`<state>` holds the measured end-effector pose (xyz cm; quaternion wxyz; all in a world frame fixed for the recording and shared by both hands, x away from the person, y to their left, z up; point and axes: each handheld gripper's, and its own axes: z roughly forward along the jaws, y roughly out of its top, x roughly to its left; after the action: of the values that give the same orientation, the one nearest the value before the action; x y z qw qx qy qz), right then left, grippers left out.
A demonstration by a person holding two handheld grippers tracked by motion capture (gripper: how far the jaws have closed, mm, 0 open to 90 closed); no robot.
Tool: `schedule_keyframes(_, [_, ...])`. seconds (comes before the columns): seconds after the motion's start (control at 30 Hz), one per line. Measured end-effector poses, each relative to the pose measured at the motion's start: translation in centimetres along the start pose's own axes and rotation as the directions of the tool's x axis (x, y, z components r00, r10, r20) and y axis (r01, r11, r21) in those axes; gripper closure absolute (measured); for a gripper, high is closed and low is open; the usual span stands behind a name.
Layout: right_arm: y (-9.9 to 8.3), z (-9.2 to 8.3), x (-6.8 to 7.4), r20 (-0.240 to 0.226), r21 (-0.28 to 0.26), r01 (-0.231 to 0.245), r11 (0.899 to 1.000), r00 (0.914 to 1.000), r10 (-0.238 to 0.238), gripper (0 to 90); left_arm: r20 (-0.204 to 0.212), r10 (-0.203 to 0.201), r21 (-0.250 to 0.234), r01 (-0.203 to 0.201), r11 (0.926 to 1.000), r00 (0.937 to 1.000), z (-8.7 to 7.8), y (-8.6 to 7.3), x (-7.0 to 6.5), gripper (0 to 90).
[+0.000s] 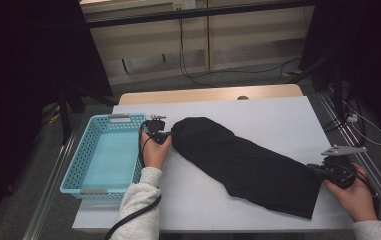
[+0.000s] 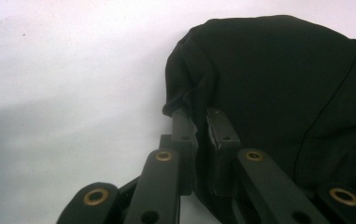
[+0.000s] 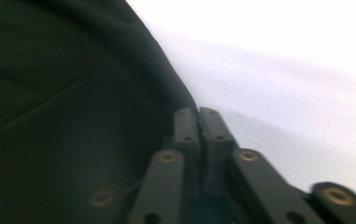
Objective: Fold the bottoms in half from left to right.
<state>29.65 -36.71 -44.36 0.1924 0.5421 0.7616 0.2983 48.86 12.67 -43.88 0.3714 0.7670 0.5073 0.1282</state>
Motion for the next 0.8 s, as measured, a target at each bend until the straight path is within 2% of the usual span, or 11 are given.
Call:
schedule_keyframes(0.2, [0.0, -0.7, -1.0, 0.006, -0.004, -0.04, 0.999, 0.9992, 0.04, 89.4, 0.003, 0.001, 0.008, -0.001, 1.0, 1.0, 0.3, -0.1, 0.0, 83.6])
schedule_keyframes(0.3, [-0.3, -0.4, -1.4, 0.034, 0.005, -0.043, 0.999, 0.9985, 0.042, 88.3, 0.011, -0.003, 0.006, 0.003, 1.0, 0.9999, 0.4, -0.2, 0.0, 83.3])
schedule_keyframes(0.37, [-0.2, -0.4, -1.3, 0.052, 0.003, -0.03, 1.0, 0.9982, 0.03, 76.0, 0.007, 0.002, 0.003, -0.002, 1.0, 1.0, 0.4, -0.2, -0.1, 82.7])
schedule_keyframes(0.4, [-0.2, -0.4, -1.3, 0.052, 0.003, -0.03, 1.0, 0.9982, 0.03, 76.0, 0.007, 0.002, 0.003, -0.002, 1.0, 1.0, 0.4, -0.2, -0.1, 82.3])
schedule_keyframes(0.43, [0.0, -0.4, -0.9, 0.053, -0.006, -0.025, 1.0, 0.9983, 0.025, 67.5, 0.008, 0.001, 0.002, -0.001, 1.0, 1.0, 0.4, -0.2, 0.0, 81.5])
schedule_keyframes(0.5, [0.2, -0.6, -0.2, 0.049, -0.031, -0.019, 0.999, 0.9986, 0.021, 59.2, 0.007, 0.0, -0.002, 0.0, 1.0, 1.0, 0.4, -0.3, 0.1, 78.3])
schedule_keyframes(0.63, [1.1, -0.4, 2.3, -0.035, -0.062, 0.02, 0.998, 0.9991, -0.022, 56.9, 0.008, -0.001, -0.013, 0.002, 0.9999, 1.0, 0.3, -0.3, 0.1, 73.2])
schedule_keyframes(0.67, [1.1, -0.4, 2.3, -0.035, -0.062, 0.02, 0.998, 0.9991, -0.022, 56.9, 0.008, -0.001, -0.013, 0.002, 0.9999, 1.0, 0.3, -0.3, 0.1, 69.6])
schedule_keyframes(0.7, [1.4, -0.2, 3.1, -0.062, -0.064, 0.035, 0.997, 0.9973, -0.039, 56.9, 0.007, 0.002, -0.017, -0.002, 0.9999, 1.0, 0.3, -0.3, 0.1, 69.6])
schedule_keyframes(0.73, [1.8, 0.4, 4.8, -0.111, -0.068, 0.061, 0.996, 0.9915, -0.068, 57.3, 0.019, 0.011, -0.017, -0.011, 0.9998, 0.9998, 0.3, -0.3, -0.1, 63.1])
schedule_keyframes(0.8, [2.0, 1.1, 6.5, -0.16, -0.065, 0.084, 0.994, 0.9828, -0.093, 61.1, 0.026, 0.017, -0.018, -0.017, 0.9997, 0.9995, 0.4, -0.2, -0.3, 54.4])
